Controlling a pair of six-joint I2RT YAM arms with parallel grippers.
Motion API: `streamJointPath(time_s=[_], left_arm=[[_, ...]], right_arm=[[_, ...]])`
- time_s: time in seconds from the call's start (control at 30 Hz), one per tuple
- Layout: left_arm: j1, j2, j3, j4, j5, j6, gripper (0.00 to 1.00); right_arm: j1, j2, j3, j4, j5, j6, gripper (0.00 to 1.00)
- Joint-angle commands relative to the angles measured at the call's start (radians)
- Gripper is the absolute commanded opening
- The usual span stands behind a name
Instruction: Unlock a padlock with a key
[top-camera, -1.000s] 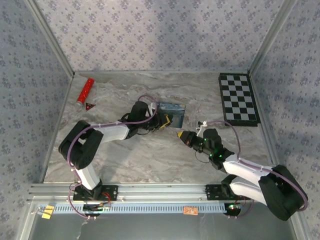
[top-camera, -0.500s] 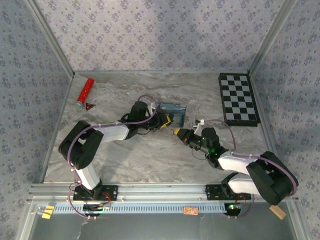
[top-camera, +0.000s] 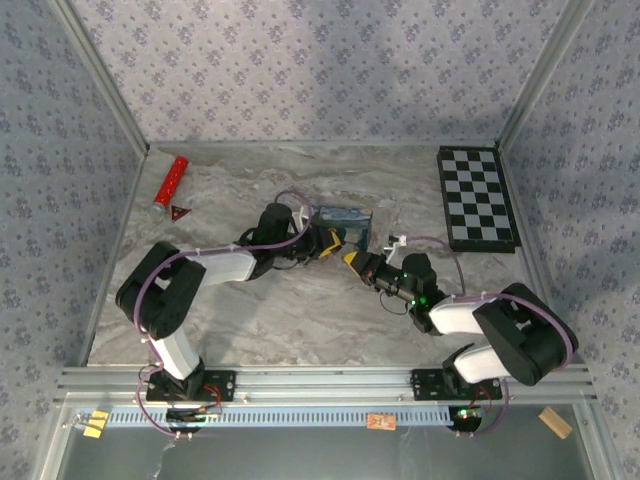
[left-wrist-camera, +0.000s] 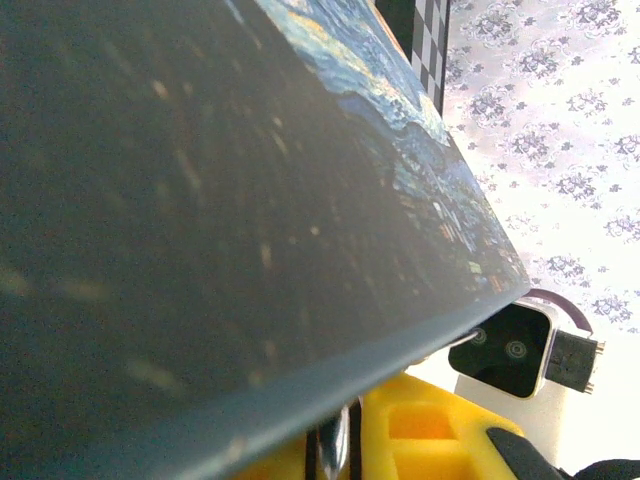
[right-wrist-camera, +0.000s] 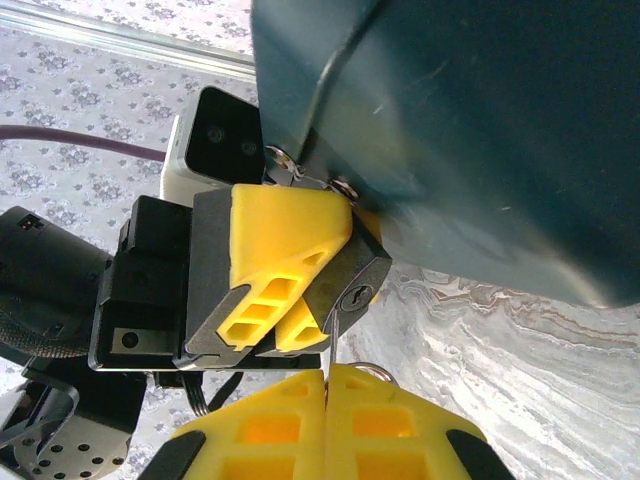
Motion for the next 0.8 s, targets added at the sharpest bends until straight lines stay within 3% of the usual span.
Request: streamJointPath(time_s=[0.0, 0.77], left_arm=[[0.008, -0.049, 0.000, 0.099, 0.047, -0.021, 0.02], [0.026, -0.055, -0.022, 0.232, 0.079, -0.112, 0.00]], right_arm=[[-0.001, 0.014, 0.021, 0.057, -0.012, 0.005, 0.00], [-0.010, 0.041, 0.034, 0.088, -0.016, 0.016, 0.00]])
